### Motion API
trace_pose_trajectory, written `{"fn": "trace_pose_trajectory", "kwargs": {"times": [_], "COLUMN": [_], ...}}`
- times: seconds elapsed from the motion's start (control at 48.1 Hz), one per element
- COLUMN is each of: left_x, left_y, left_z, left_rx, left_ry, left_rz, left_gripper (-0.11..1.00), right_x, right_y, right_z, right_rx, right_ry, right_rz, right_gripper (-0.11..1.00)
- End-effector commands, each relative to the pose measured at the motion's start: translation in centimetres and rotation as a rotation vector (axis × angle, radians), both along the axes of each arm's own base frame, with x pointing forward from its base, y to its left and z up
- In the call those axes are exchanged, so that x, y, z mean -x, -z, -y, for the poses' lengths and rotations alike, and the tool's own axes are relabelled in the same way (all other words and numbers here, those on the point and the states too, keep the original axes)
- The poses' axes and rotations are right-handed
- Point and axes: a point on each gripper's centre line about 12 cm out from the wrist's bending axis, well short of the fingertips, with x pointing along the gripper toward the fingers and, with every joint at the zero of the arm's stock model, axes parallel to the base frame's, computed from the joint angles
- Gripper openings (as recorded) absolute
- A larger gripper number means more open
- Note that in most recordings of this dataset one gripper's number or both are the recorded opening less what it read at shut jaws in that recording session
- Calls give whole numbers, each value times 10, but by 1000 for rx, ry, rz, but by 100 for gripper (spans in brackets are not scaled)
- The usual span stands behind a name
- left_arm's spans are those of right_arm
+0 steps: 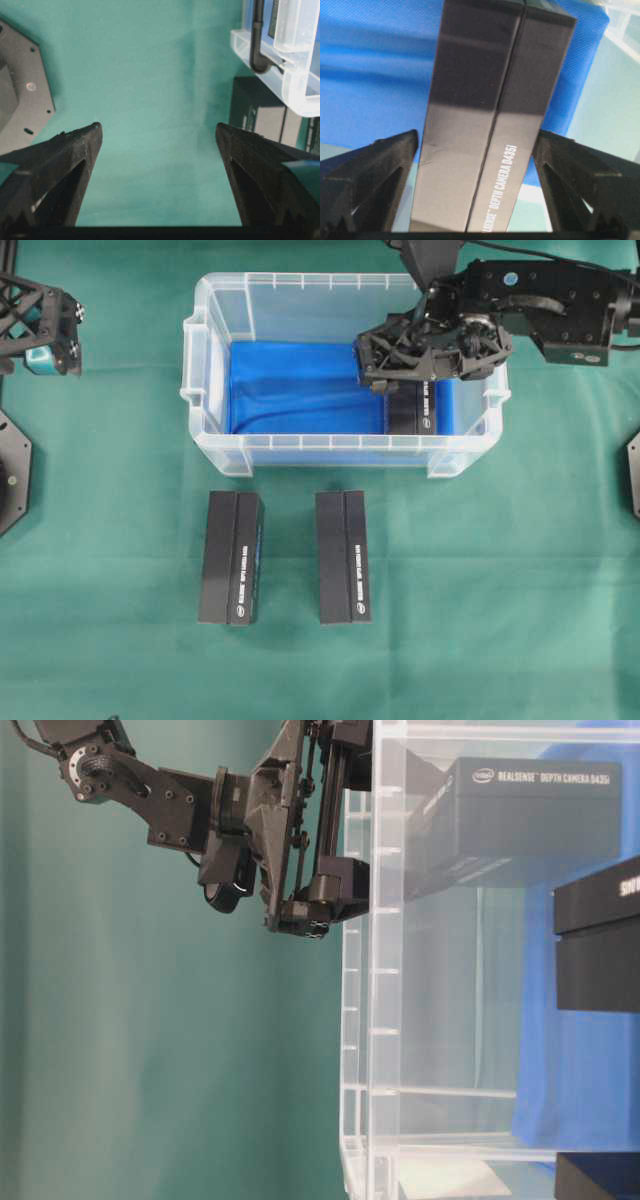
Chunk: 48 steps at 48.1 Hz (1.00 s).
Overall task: Take out the box from the case.
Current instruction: 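Lower the right gripper around the right box and close, then lift the right black box up out of the case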
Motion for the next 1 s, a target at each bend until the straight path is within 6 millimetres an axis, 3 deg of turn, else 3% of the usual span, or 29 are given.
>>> {"fn": "trace_pose_trajectory", "kwargs": {"times": [0.0,0.125,0.54,0.977], "left_x": [0,0,0,0], "left_y": [-5,-5,-5,-5], "left_z": [1,1,1,1], "left_rx": [-7,-7,-7,-7], "left_ry": [3,3,4,6], "left_rz": [19,19,19,19], "left_gripper": [99,99,99,99], "right_x": [3,4,4,3], "right_y": [2,1,-5,-69], "right_z": [-1,0,0,4], "right_rx": [-18,-27,-33,-11], "right_ry": [12,46,68,72], "right_rz": [-19,-28,-37,-36], "right_gripper": [87,66,66,66]}}
